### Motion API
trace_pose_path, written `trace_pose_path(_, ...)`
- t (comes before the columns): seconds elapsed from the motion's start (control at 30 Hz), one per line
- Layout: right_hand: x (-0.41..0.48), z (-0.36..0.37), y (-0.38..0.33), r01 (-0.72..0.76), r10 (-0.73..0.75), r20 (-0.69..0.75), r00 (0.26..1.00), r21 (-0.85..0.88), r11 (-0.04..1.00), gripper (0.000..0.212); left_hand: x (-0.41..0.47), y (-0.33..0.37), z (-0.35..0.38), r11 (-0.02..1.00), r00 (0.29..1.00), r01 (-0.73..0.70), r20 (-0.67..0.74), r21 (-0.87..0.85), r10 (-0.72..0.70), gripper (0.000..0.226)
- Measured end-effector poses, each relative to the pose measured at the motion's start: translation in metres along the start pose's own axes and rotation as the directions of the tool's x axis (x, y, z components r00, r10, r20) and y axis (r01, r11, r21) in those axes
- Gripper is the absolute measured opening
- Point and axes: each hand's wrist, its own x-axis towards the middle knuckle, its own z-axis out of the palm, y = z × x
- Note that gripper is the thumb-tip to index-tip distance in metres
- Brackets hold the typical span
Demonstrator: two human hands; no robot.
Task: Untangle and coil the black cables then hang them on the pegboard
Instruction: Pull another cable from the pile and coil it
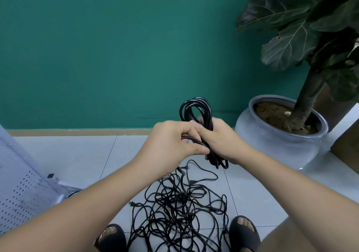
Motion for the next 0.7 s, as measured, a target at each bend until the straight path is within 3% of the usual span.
trace_pose_path(0.1, -0.010, 0.006, -0.007, -0.137, 0.096, 0.130, 0.987, 0.350, 0.927, 0.075, 0.005, 0.001, -0.009, 0.997, 0.997, -0.023, -0.069, -0.075, 0.018, 0.026)
trace_pose_path(0.23, -0.014, 0.005, -0.010, -0.159, 0.033, 0.261, 0.965, 0.479, 0.863, 0.121, 0.007, 0.006, -0.018, 0.993, 0.992, -0.067, -0.112, -0.094, 0.056, 0.028)
trace_pose_path(0.27, -0.014, 0.003, -0.012, -0.161, 0.021, 0.276, 0.961, 0.497, 0.853, 0.119, 0.007, 0.008, -0.021, 0.993, 0.991, -0.074, -0.116, -0.087, 0.063, 0.028)
trace_pose_path(0.33, -0.016, -0.002, -0.015, -0.167, 0.024, 0.298, 0.954, 0.465, 0.870, 0.092, 0.009, 0.010, -0.026, 0.994, 0.988, -0.090, -0.133, -0.054, 0.082, 0.028)
trace_pose_path(0.47, -0.021, -0.007, -0.021, -0.208, 0.134, 0.373, 0.918, 0.165, 0.964, 0.031, 0.010, 0.010, -0.033, 0.986, 0.985, -0.128, -0.102, 0.102, 0.139, 0.037)
trace_pose_path(0.6, -0.022, -0.003, -0.023, -0.248, 0.244, 0.399, 0.884, -0.043, 0.968, 0.020, 0.014, 0.007, -0.036, 0.952, 0.980, -0.159, -0.079, 0.262, 0.185, 0.043)
trace_pose_path(0.7, -0.021, -0.001, -0.023, -0.223, 0.236, 0.407, 0.882, -0.080, 0.971, 0.020, 0.021, -0.002, -0.037, 0.936, 0.967, -0.171, -0.127, 0.308, 0.219, 0.036)
